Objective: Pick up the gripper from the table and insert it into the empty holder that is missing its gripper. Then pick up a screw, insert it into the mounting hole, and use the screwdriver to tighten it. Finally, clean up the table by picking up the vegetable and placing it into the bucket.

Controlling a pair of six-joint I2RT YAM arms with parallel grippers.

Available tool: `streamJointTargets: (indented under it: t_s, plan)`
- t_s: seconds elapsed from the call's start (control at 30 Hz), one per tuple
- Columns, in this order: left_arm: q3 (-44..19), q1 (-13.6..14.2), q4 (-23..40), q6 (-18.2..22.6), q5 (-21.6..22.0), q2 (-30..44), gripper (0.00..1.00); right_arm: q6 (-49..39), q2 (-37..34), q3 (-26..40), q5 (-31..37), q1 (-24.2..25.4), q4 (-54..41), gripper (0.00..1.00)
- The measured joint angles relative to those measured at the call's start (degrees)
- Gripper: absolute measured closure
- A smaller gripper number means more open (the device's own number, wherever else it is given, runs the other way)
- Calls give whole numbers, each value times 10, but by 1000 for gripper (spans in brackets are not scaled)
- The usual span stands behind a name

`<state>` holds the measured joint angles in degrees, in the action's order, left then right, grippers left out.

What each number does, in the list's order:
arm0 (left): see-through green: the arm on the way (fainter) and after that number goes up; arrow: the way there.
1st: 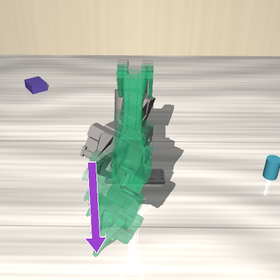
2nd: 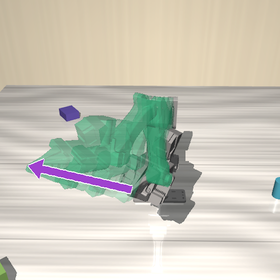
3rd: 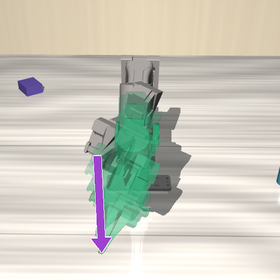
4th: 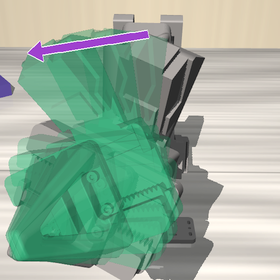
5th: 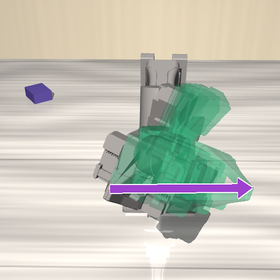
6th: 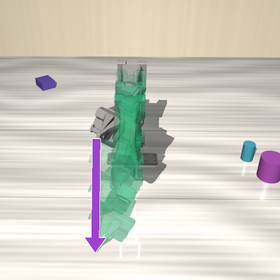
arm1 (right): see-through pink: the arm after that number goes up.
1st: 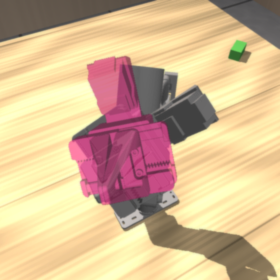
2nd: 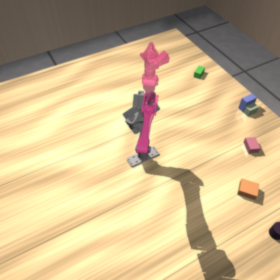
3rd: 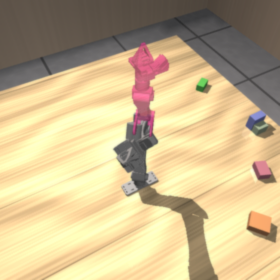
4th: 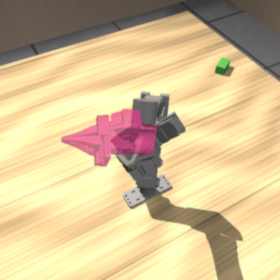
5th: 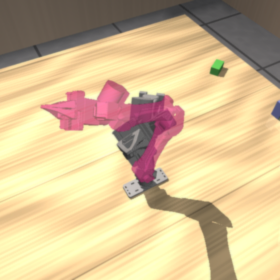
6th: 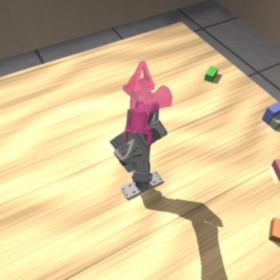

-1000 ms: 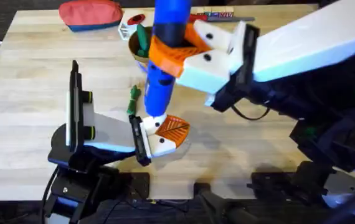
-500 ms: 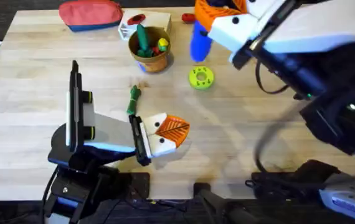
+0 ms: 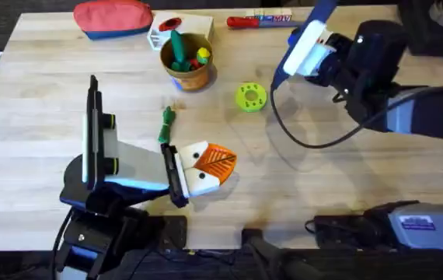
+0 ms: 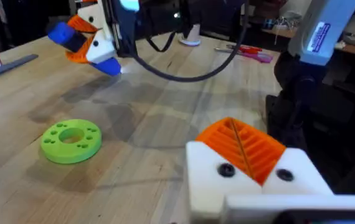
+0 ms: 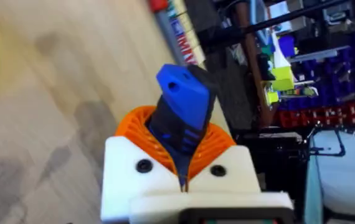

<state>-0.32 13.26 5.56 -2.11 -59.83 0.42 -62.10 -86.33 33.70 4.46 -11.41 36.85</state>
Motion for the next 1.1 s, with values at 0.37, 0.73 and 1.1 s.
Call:
streamJointTargets:
  t_s: [0.37, 0.73, 1.1]
  plan:
    - [0, 0, 0, 0, 0, 0, 995, -104, -94, 20, 3, -4, -16, 994]
    - [0, 0, 0, 0, 0, 0, 995, -100, -86, 52, 2, -5, -116, 22]
    - [0, 0, 0, 1, 0, 0, 31, 130, -32, 33, 8, -9, -157, 10]
